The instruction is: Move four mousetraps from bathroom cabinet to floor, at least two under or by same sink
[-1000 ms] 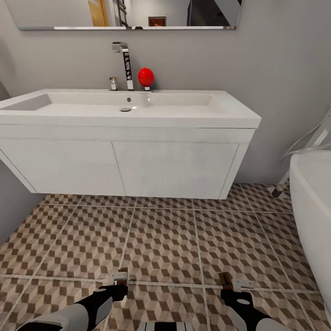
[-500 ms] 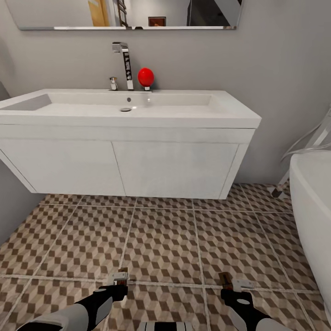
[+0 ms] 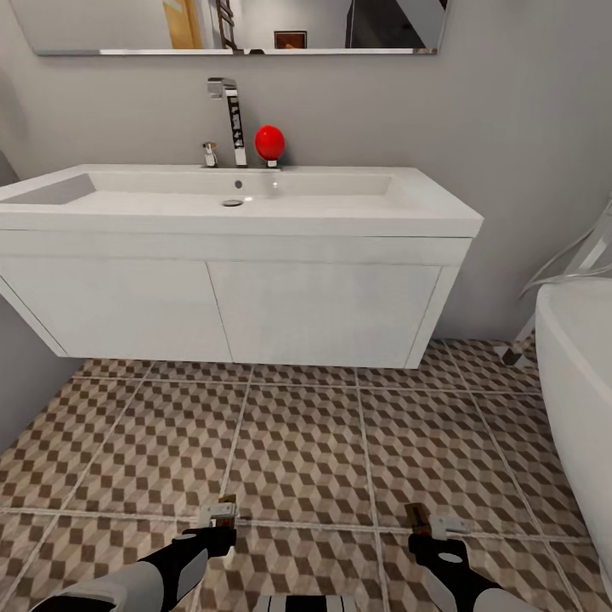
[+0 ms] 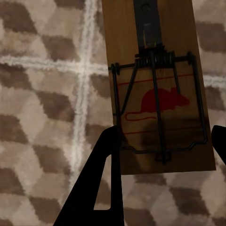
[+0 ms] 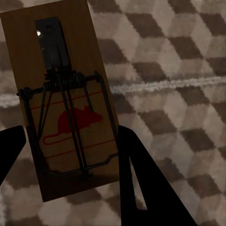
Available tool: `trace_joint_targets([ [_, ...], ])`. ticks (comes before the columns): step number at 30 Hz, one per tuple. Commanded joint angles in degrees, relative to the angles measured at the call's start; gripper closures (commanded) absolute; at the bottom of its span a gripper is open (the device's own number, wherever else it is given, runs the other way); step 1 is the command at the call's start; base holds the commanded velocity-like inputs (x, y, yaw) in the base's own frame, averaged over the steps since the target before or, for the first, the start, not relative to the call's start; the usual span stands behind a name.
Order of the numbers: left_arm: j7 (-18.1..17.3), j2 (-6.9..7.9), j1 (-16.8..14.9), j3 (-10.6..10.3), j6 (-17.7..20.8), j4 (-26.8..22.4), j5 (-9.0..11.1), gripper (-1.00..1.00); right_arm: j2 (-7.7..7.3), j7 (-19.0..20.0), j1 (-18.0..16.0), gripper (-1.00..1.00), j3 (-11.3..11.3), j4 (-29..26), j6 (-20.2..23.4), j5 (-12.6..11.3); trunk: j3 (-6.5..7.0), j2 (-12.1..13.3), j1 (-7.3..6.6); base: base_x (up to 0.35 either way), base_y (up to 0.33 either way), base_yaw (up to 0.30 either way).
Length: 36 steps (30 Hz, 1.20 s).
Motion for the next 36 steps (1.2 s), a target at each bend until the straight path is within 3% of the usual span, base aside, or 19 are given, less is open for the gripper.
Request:
trace_joint_targets([
  [1, 0.18, -0.02, -0.02, -0.52, -0.02, 0.03, 0.58, 1.0, 0.01, 0.03, -0.03, 1.0, -0.34, 0.06, -0.3, 0.01, -0.04, -0.02, -0.01, 0.0, 0.0, 0.0],
  [36, 0.3, -0.02, -0.02, -0.56, -0.02, 0.0, 0.6, 1.0, 0.0, 0.1, -0.03, 1.0, -0.34, 0.02, -0.23, 0.01, -0.04, -0.02, -0.01, 0.0, 0.0, 0.0],
])
